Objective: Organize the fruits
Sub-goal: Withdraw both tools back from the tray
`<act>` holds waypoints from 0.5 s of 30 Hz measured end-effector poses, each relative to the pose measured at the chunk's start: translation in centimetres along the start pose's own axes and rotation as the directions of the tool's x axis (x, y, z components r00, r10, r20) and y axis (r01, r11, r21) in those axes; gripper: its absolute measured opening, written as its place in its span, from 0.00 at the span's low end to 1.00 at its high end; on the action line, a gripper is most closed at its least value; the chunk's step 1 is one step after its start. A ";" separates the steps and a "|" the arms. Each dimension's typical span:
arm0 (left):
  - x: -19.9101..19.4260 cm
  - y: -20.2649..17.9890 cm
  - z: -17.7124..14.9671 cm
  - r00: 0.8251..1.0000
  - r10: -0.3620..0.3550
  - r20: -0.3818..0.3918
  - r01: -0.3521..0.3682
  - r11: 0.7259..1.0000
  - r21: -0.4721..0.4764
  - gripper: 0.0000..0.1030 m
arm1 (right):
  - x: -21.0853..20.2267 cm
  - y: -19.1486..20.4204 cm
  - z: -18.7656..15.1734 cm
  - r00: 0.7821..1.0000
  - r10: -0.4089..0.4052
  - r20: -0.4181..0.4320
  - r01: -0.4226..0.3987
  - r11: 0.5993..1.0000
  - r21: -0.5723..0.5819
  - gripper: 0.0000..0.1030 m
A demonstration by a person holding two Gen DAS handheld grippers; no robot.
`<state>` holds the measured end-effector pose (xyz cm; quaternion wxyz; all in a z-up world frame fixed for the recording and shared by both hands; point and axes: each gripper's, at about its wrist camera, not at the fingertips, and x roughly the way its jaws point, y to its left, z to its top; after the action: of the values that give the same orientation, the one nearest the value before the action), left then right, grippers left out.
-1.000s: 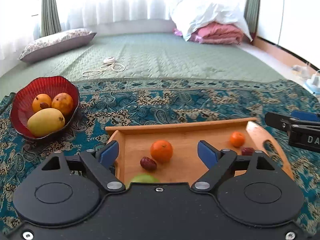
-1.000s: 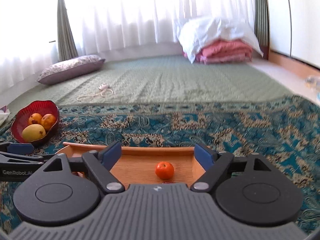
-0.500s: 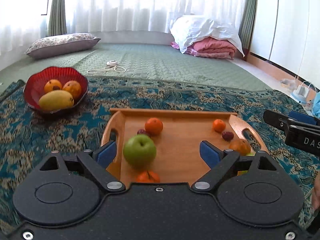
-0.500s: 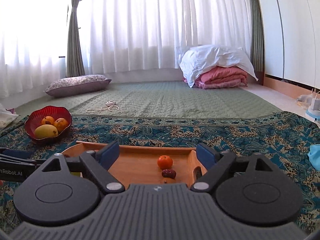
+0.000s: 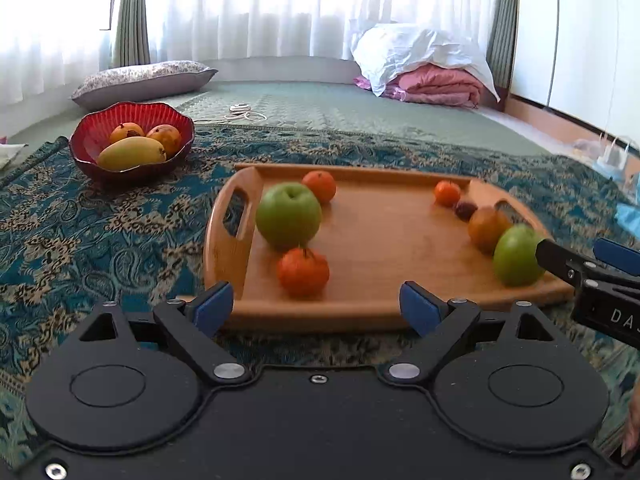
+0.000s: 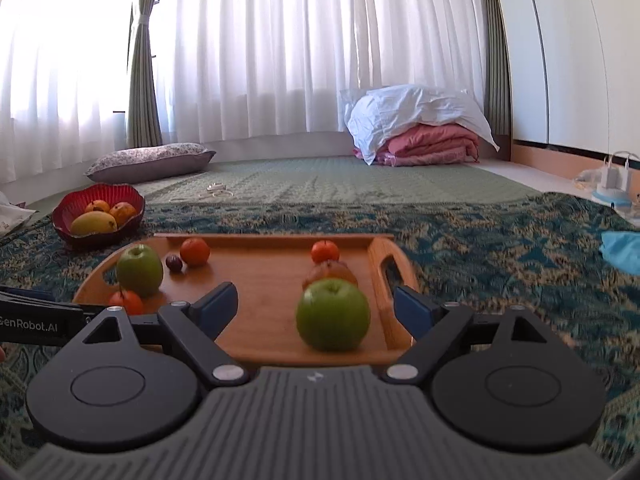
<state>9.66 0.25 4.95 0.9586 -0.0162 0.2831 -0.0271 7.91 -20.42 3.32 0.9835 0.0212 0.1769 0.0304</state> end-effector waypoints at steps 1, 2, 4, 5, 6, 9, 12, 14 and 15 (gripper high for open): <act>0.0 -0.1 -0.6 1.000 0.000 0.003 0.000 1.000 0.003 0.88 | 0.0 0.1 -0.6 1.000 0.002 -0.008 -0.002 1.000 -0.002 0.91; 0.1 -0.2 -1.0 1.000 -0.002 0.004 0.002 1.000 0.006 0.88 | -0.1 0.2 -1.2 1.000 0.003 -0.015 -0.003 1.000 -0.009 0.92; 0.4 -0.5 -1.9 1.000 -0.006 -0.006 0.006 1.000 0.012 0.89 | 0.2 0.7 -2.1 0.999 0.000 -0.033 -0.001 0.999 -0.032 0.92; 0.6 -0.6 -2.3 1.000 -0.005 -0.013 0.006 1.000 0.014 0.89 | 0.3 0.9 -2.4 0.999 0.000 -0.042 -0.002 0.999 -0.039 0.92; 0.8 -0.6 -2.6 1.000 -0.004 -0.019 0.005 1.000 0.016 0.89 | 0.5 1.0 -2.7 0.999 0.000 -0.052 -0.002 0.999 -0.044 0.92; 1.3 -0.8 -3.4 1.000 0.014 -0.023 -0.013 1.000 0.023 0.89 | 1.1 1.2 -3.1 0.997 -0.003 -0.075 -0.001 0.998 -0.056 0.93; 2.1 -0.6 -3.9 0.999 0.031 -0.037 -0.031 0.999 0.012 0.89 | 2.1 1.4 -3.3 0.994 -0.009 -0.111 0.001 0.998 -0.064 0.94; 2.4 -0.4 -4.0 0.999 0.029 -0.045 -0.029 1.000 -0.009 0.90 | 2.6 1.4 -3.7 0.991 -0.012 -0.132 0.003 0.998 -0.068 0.94; 2.5 -0.2 -4.0 0.999 0.031 -0.045 -0.031 0.999 -0.015 0.91 | 2.8 1.4 -3.9 0.990 -0.013 -0.141 0.003 0.998 -0.070 0.94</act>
<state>9.58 -0.22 0.26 0.9522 -0.0187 0.3049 -0.0104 9.04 -18.68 -1.26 0.9688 -0.0158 0.2449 0.0338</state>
